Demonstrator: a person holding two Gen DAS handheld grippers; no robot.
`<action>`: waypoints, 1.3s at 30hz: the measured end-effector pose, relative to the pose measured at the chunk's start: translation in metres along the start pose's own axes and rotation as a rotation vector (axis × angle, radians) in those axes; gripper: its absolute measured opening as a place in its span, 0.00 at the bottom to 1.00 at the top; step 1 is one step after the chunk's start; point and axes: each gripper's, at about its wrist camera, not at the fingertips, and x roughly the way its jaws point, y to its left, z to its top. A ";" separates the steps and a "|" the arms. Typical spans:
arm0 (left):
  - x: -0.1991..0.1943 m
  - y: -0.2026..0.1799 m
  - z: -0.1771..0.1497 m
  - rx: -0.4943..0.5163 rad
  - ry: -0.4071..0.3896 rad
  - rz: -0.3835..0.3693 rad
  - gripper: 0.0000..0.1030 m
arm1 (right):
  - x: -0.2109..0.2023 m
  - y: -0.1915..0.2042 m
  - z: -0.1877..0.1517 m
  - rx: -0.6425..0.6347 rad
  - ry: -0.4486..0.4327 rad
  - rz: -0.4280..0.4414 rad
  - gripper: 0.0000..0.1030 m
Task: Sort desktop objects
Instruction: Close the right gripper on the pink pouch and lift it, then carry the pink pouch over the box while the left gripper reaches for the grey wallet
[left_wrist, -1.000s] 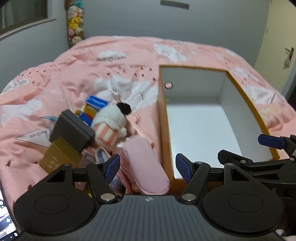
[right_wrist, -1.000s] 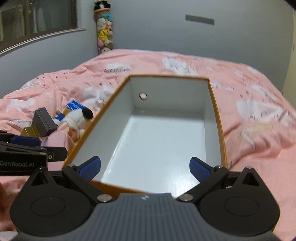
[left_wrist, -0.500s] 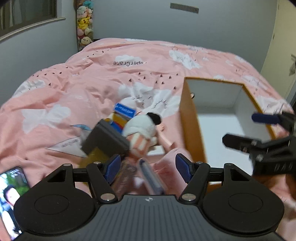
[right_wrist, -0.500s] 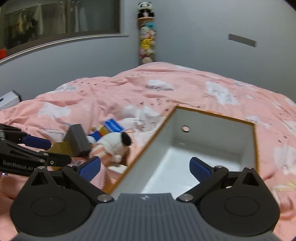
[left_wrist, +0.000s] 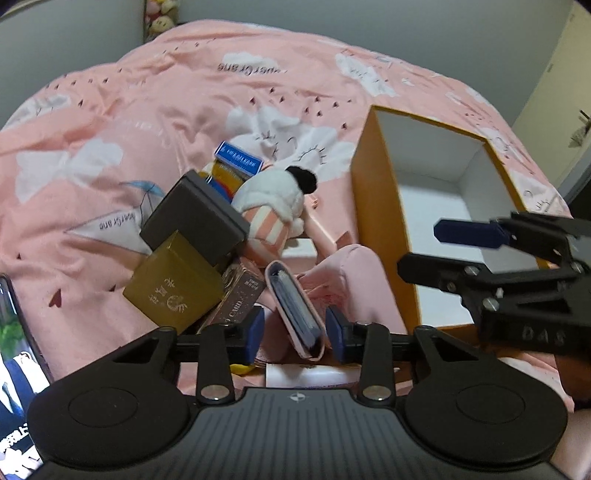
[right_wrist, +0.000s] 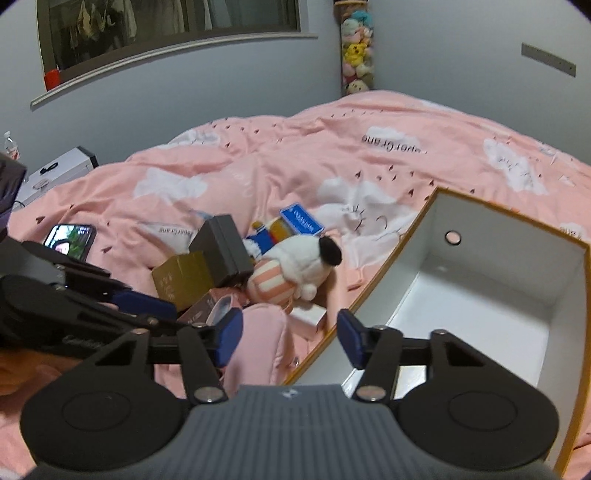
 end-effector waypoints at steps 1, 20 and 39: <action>0.002 0.001 0.001 -0.011 0.003 -0.005 0.40 | 0.001 0.000 0.000 -0.001 0.005 0.005 0.53; 0.002 0.018 0.008 -0.056 0.020 -0.002 0.40 | 0.060 0.012 0.014 -0.031 0.189 0.091 0.38; 0.012 -0.011 0.030 -0.034 -0.022 -0.158 0.46 | -0.011 -0.100 0.009 0.466 0.035 0.113 0.39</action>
